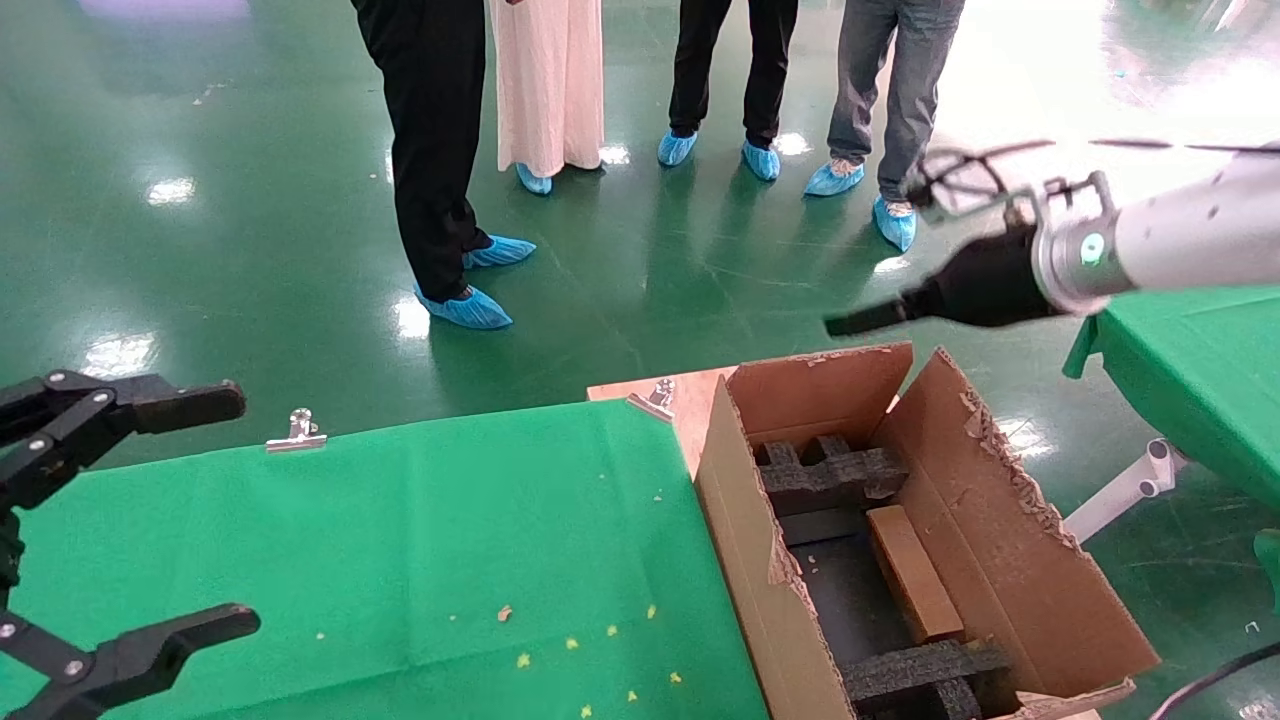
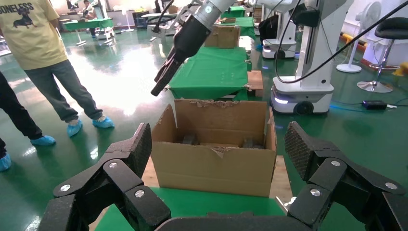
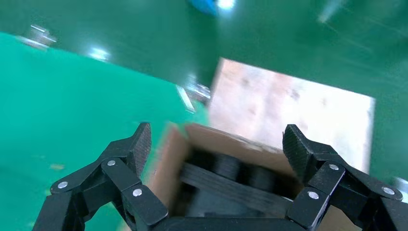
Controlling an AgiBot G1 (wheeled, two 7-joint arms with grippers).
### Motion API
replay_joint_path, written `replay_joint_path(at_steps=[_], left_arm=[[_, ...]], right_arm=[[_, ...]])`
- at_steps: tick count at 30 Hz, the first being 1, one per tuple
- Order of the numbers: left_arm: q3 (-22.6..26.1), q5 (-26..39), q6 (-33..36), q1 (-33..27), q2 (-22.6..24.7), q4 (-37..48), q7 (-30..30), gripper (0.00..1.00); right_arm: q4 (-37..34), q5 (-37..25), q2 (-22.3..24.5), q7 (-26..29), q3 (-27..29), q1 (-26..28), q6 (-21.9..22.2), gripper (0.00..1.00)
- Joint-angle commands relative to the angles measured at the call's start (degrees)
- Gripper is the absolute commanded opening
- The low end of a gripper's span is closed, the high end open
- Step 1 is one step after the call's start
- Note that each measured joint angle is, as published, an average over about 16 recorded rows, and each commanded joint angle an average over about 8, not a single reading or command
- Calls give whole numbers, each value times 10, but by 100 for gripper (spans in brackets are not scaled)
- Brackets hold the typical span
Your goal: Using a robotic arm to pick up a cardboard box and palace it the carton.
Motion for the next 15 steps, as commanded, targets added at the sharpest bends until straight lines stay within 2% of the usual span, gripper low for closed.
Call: replay_joint_path(at_steps=[1, 11, 15], left_arm=[[0, 0, 0, 0, 0, 0, 0, 100], [0, 0, 0, 0, 0, 0, 0, 100], [0, 0, 0, 0, 0, 0, 0, 100]], right_arm=[[22, 8, 9, -6, 11, 16, -4, 100], [21, 9, 9, -8, 17, 9, -8, 100], [28, 8, 10, -21, 51, -13, -21, 100]])
